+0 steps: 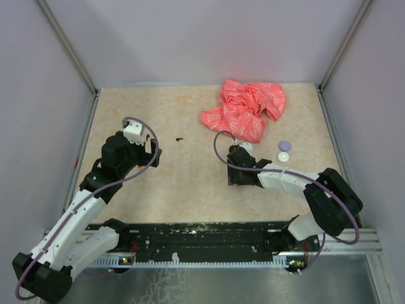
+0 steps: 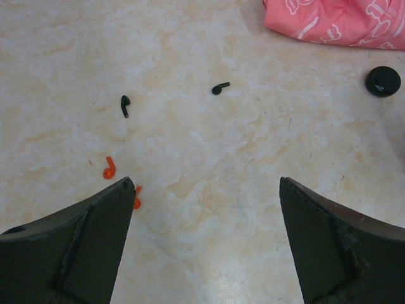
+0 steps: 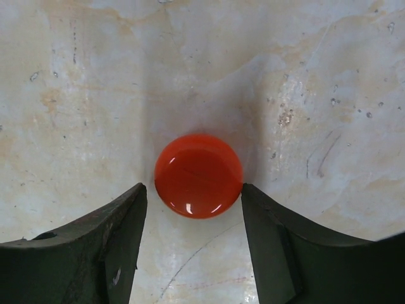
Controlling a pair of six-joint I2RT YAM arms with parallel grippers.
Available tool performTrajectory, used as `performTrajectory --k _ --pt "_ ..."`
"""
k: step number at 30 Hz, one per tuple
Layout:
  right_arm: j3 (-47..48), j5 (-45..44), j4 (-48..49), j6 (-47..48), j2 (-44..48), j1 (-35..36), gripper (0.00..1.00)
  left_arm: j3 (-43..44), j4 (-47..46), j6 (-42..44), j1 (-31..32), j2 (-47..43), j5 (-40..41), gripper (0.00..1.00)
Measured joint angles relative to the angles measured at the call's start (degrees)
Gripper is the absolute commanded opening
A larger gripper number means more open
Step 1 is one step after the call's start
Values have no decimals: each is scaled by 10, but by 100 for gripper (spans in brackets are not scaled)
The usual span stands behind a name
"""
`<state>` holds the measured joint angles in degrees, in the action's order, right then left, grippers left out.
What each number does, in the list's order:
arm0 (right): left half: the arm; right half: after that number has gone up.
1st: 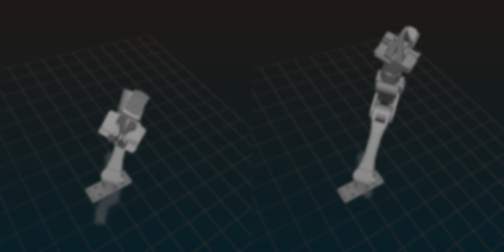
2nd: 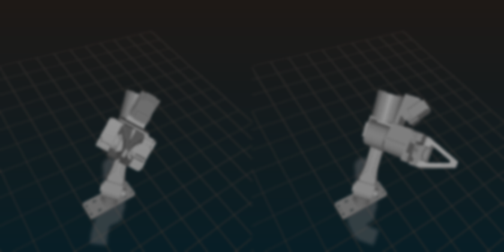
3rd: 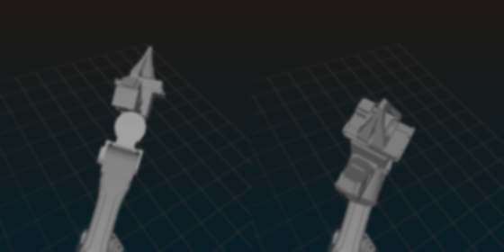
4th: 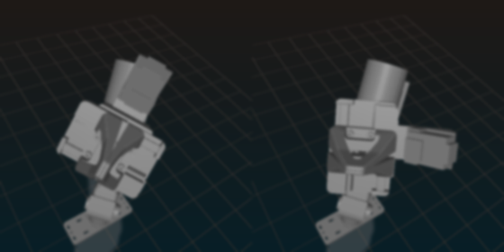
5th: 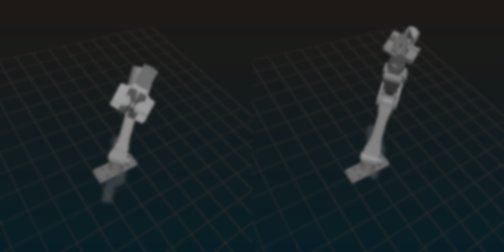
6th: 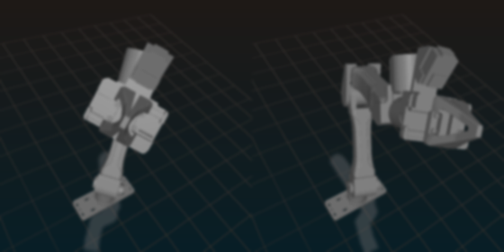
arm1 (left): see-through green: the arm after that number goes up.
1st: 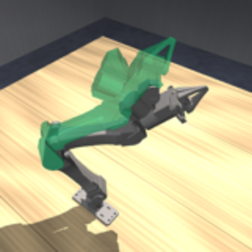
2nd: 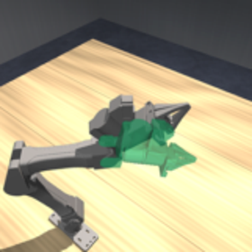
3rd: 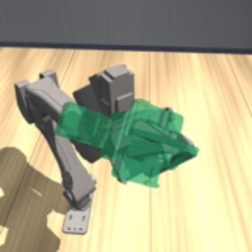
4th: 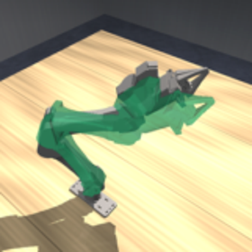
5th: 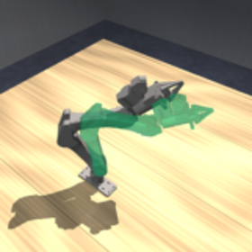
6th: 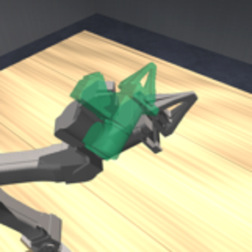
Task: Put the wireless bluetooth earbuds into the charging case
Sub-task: Pick up the charging case at the center of the board.
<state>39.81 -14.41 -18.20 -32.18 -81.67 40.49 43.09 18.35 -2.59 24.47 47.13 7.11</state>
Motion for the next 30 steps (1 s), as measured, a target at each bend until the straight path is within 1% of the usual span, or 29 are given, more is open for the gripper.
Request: performTrajectory --k 11,19,22,25,30 --pt "40 -24 3 12 -50 18 54 0 -1 -2 -10 5 -12 99" --pt "50 -21 5 30 -61 26 54 0 -3 -4 -11 14 -28 100" --pt "50 -15 7 41 -61 28 54 0 -3 -10 -12 21 -49 99" --pt "50 -10 7 53 -60 29 47 0 -3 -27 -12 33 -78 99" --pt "45 -3 13 75 -52 34 44 0 -6 -74 -14 49 -156 99"
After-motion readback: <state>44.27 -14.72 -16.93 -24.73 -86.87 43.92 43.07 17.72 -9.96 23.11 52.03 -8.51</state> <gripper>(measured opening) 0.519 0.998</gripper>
